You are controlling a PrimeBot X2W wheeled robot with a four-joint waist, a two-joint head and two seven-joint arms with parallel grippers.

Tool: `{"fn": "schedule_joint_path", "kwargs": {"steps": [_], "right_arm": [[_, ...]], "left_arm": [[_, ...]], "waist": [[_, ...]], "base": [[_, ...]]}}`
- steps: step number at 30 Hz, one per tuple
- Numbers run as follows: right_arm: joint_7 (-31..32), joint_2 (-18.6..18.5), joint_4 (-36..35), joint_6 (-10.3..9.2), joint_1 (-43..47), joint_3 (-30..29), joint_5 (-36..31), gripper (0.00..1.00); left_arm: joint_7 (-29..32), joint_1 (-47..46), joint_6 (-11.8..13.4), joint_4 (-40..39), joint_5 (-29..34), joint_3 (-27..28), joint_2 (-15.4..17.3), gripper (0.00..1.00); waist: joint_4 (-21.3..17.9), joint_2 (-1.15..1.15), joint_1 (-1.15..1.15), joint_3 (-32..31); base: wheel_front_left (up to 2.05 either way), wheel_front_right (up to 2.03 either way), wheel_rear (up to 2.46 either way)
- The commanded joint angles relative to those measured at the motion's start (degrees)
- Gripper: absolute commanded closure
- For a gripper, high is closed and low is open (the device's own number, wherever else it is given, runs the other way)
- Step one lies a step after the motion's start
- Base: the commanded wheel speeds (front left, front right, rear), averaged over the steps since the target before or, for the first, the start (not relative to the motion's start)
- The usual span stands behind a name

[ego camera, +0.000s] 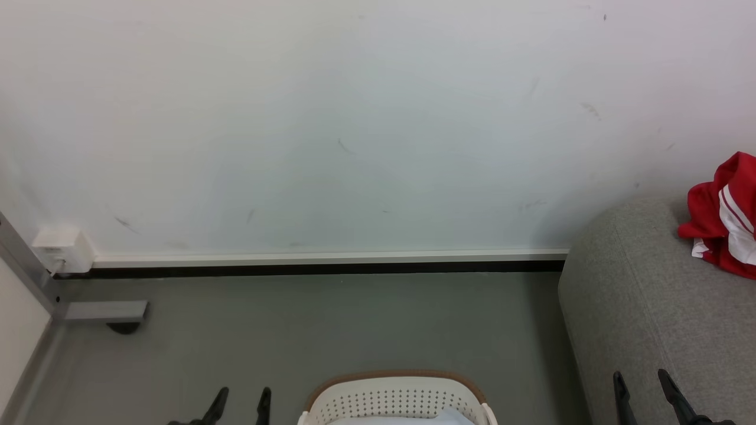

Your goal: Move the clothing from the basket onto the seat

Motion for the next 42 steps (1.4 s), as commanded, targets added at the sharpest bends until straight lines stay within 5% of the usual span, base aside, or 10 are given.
{"fn": "schedule_joint_path", "kwargs": {"steps": [1,5,6,11,42], "right_arm": [[0.01,-0.05,0.20,-0.13,-0.46,-0.06,-0.16,0.00],[0.01,-0.05,0.16,-0.13,-0.50,0.11,-0.05,0.00],[-0.01,0.01,0.15,0.01,-0.14,0.12,0.00,1.00],[0.06,0.60,2.56,0.01,1.46,0.15,0.08,1.00],[7.96,0.30,-0.46,-0.02,-2.20,-1.47,31.23,1.00]], "left_arm": [[-0.02,-0.18,0.27,-0.06,-0.17,0.17,0.16,0.00],[-0.02,0.00,0.03,0.35,-0.78,0.05,0.16,0.00],[0.00,0.08,0.12,0.36,-0.53,-0.09,-0.02,1.00],[0.12,1.59,0.12,2.71,-0.63,-0.33,-0.32,1.00],[8.01,-1.56,-0.62,-1.54,-31.40,3.55,-0.14,1.00]], "waist": [[0.08,0.00,0.00,0.03],[0.14,0.00,0.00,0.01],[0.14,0.00,0.00,0.01],[0.15,0.00,0.00,0.02],[0.37,0.00,0.00,0.85]], "base": [[0.00,0.00,0.00],[0.00,0.00,0.00],[0.00,0.00,0.00],[0.00,0.00,0.00],[0.00,0.00,0.00]]}}
